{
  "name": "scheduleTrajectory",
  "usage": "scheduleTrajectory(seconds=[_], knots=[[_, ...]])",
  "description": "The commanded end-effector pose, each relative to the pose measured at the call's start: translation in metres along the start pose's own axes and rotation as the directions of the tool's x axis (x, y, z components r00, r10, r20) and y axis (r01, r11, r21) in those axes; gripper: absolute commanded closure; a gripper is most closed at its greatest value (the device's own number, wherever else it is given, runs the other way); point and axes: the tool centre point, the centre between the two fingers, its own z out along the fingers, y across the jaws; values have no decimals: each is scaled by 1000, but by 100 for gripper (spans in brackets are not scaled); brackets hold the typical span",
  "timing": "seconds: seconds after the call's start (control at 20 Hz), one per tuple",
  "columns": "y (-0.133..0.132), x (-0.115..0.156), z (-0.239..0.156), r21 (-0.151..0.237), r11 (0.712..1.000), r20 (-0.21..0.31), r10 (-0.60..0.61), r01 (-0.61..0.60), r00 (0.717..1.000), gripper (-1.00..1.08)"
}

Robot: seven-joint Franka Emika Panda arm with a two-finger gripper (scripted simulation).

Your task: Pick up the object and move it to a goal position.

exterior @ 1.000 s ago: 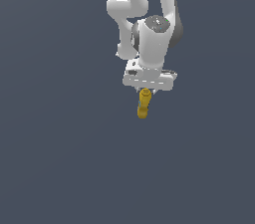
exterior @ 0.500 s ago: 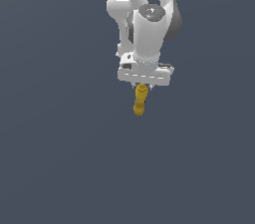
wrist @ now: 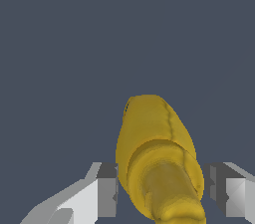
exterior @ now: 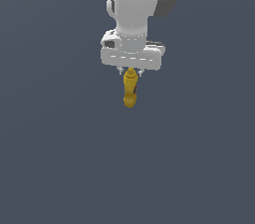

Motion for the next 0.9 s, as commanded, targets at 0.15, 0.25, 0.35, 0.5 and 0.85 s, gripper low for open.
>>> scheduleTrajectory(seconds=[0.15,0.25,0.35,0.5,0.85], knots=[[33,9,-60,2,1000,-8,0,0,1000,108],[45,13,-81,2,1000,-8,0,0,1000,108],[57,16,-101,2,1000,-7,0,0,1000,108],[74,21,-130,1,1000,-7,0,0,1000,108],[107,32,-185,0,1000,-7,1,-1,1000,108]])
